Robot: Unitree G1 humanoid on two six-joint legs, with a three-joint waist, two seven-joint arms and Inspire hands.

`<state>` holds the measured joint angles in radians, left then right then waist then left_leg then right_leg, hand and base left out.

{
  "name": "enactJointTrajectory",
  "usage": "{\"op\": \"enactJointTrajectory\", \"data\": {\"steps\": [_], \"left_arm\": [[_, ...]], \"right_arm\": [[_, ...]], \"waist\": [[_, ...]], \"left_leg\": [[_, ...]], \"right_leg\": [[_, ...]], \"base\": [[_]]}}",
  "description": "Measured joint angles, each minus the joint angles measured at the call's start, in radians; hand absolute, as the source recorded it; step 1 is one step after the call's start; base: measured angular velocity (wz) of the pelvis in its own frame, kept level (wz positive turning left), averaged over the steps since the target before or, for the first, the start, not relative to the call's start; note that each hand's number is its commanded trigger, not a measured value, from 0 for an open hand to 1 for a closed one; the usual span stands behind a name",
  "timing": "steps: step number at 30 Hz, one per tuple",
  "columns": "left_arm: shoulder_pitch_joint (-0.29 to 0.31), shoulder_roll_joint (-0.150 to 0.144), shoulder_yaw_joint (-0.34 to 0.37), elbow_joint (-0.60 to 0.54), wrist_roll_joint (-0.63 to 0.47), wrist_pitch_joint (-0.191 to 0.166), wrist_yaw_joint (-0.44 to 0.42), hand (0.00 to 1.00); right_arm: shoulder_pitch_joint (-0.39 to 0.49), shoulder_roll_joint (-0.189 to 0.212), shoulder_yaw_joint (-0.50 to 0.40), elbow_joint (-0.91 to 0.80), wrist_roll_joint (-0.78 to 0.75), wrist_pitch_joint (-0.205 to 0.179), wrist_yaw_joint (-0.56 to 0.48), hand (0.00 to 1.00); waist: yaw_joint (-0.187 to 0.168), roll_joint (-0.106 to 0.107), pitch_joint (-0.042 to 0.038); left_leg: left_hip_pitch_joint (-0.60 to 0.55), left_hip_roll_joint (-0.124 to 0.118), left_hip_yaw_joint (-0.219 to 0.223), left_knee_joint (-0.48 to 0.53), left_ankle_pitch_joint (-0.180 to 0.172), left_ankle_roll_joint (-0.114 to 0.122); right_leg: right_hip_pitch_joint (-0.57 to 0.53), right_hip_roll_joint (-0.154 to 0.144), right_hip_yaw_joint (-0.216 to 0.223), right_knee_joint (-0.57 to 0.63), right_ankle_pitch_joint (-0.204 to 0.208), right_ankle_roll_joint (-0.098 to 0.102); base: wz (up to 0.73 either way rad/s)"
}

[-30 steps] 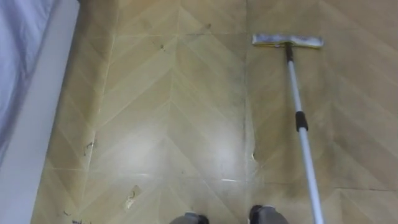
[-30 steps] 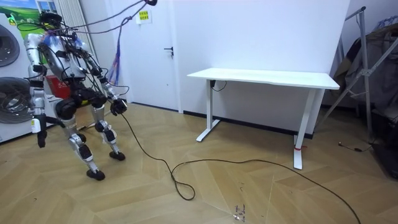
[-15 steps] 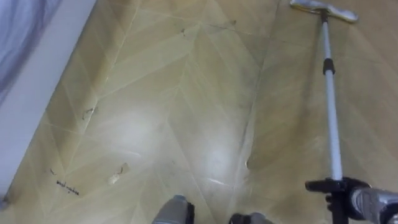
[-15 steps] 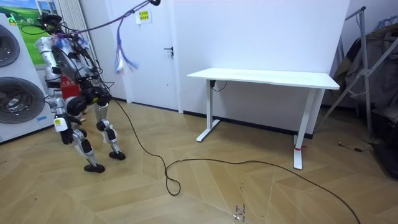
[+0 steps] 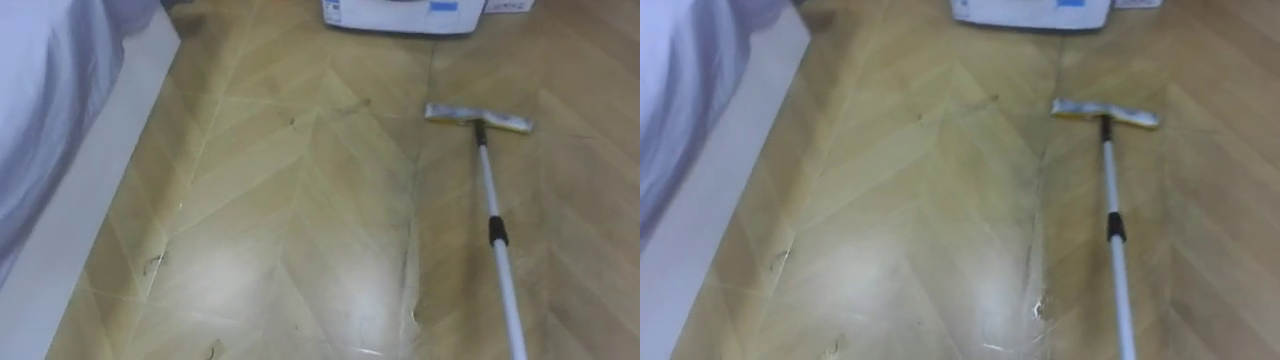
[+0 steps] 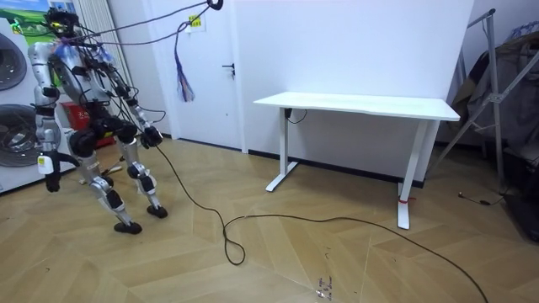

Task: Mop floor

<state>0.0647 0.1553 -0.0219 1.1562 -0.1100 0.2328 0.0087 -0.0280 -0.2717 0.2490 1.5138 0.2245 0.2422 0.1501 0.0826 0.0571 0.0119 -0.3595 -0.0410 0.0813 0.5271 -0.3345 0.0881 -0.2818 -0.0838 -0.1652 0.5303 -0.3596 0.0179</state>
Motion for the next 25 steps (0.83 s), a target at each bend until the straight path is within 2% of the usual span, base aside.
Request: {"op": "enactJointTrajectory", "data": {"steps": [2, 4, 7, 10, 14, 25], "left_arm": [[0.008, 0.002, 0.012, 0.0, -0.01, 0.0, 0.017, 0.0], [0.031, 0.005, 0.018, -0.009, -0.018, 0.007, 0.033, 0.0], [0.067, 0.008, 0.022, -0.035, -0.017, 0.009, 0.042, 0.0], [0.069, 0.009, 0.021, -0.036, -0.018, 0.008, 0.049, 0.0], [0.068, -0.001, 0.044, -0.039, -0.017, 0.008, 0.058, 0.0], [0.08, -0.009, 0.08, -0.044, -0.016, 0.008, 0.058, 0.0]], "right_arm": [[0.002, 0.002, -0.01, 0.0, -0.028, 0.012, 0.007, 1.0], [0.012, 0.011, -0.011, 0.0, -0.038, 0.041, 0.006, 1.0], [0.015, 0.022, -0.022, -0.017, -0.062, 0.075, 0.006, 1.0], [0.018, 0.022, -0.036, -0.048, -0.07, 0.097, 0.006, 1.0], [0.019, 0.034, -0.04, -0.071, -0.073, 0.099, 0.006, 1.0], [0.037, 0.062, -0.075, -0.08, -0.069, 0.099, 0.026, 1.0]], "waist": [[-0.005, -0.021, -0.0041], [-0.011, -0.055, -0.0044], [-0.014, -0.072, -0.0067], [-0.014, -0.082, -0.0027], [-0.016, -0.088, 0.0005], [-0.023, -0.091, -0.0023]], "left_leg": [[0.062, -0.007, -0.001, -0.088, 0.038, -0.005], [0.149, -0.009, -0.004, -0.173, 0.073, -0.014], [0.211, -0.004, -0.018, -0.204, 0.08, -0.024], [0.258, -0.005, -0.026, -0.224, 0.081, -0.026], [0.297, -0.006, -0.026, -0.23, 0.081, -0.026], [0.366, -0.006, -0.025, -0.255, 0.082, -0.028]], "right_leg": [[0.058, 0.0, -0.015, -0.082, 0.03, -0.001], [0.143, 0.007, -0.035, -0.174, 0.058, -0.004], [0.229, 0.02, -0.056, -0.254, 0.079, -0.011], [0.282, 0.026, -0.06, -0.289, 0.085, -0.011], [0.327, 0.028, -0.058, -0.312, 0.09, -0.009], [0.391, 0.032, -0.05, -0.328, 0.096, -0.008]], "base": [[0.0], [0.1], [0.09], [0.07], [-0.04], [-0.01]]}}
